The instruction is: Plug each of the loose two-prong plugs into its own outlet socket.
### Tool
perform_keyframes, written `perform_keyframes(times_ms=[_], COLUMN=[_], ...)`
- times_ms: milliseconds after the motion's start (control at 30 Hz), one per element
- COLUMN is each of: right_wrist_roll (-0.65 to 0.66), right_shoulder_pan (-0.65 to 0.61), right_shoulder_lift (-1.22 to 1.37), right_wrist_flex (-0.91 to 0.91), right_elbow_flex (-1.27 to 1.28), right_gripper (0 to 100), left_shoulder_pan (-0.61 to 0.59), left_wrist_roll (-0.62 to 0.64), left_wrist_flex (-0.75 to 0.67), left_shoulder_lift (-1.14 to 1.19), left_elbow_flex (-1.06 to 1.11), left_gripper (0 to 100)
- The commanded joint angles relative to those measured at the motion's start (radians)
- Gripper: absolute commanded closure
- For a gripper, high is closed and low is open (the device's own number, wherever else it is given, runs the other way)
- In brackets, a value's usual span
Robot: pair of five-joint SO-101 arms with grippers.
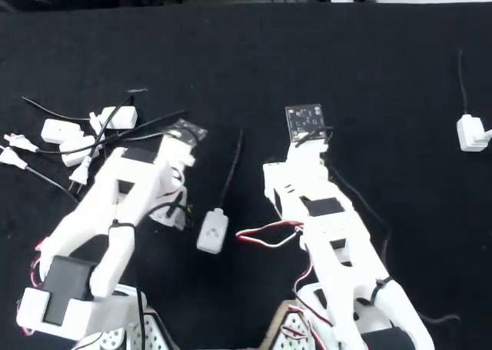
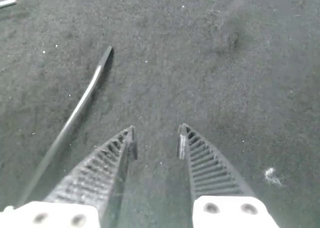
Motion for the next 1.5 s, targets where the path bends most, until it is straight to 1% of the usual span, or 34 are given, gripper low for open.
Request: perform_keyframes(times_ms=[0,67,133,233,267,367,467,600,833,1000,1467], right_wrist_roll=[0.012,0.012,0.012,0.012,0.012,0.006,0.005,0.011,0.011,0.011,0.011], right_shoulder_pan=[-0.017,-0.017,-0.017,-0.014,-0.006,0.049,0.078,0.077,0.077,0.075,0.075], right_shoulder_lift=[-0.031,-0.031,-0.031,-0.033,-0.036,-0.038,-0.038,-0.038,-0.038,-0.038,-0.038], right_wrist_flex=[0.003,0.003,0.003,0.003,0.003,0.003,0.005,0.005,0.005,0.005,0.005], right_elbow_flex=[0.001,0.001,0.001,-0.001,-0.004,-0.013,-0.015,-0.012,-0.013,-0.015,-0.015], right_gripper=[86.4,86.4,86.4,86.4,86.4,86.4,86.4,86.4,86.4,86.4,86.4], left_shoulder_pan=[-0.068,-0.073,-0.053,0.021,0.047,0.116,0.171,0.217,0.298,0.282,0.125], left_wrist_roll=[-0.011,-0.009,-0.003,0.006,0.034,0.089,0.097,0.097,0.097,0.091,0.089], left_wrist_flex=[-0.011,0.0,0.041,0.143,0.169,0.195,0.195,0.176,0.028,-0.046,-0.046], left_shoulder_lift=[-0.04,-0.04,-0.04,-0.041,-0.048,-0.101,-0.186,-0.247,-0.25,-0.255,-0.261], left_elbow_flex=[-0.016,-0.03,-0.053,-0.11,-0.13,-0.159,-0.16,-0.15,0.015,0.124,0.145], left_gripper=[78,78,78,78,78,78,78,78,78,78,78])
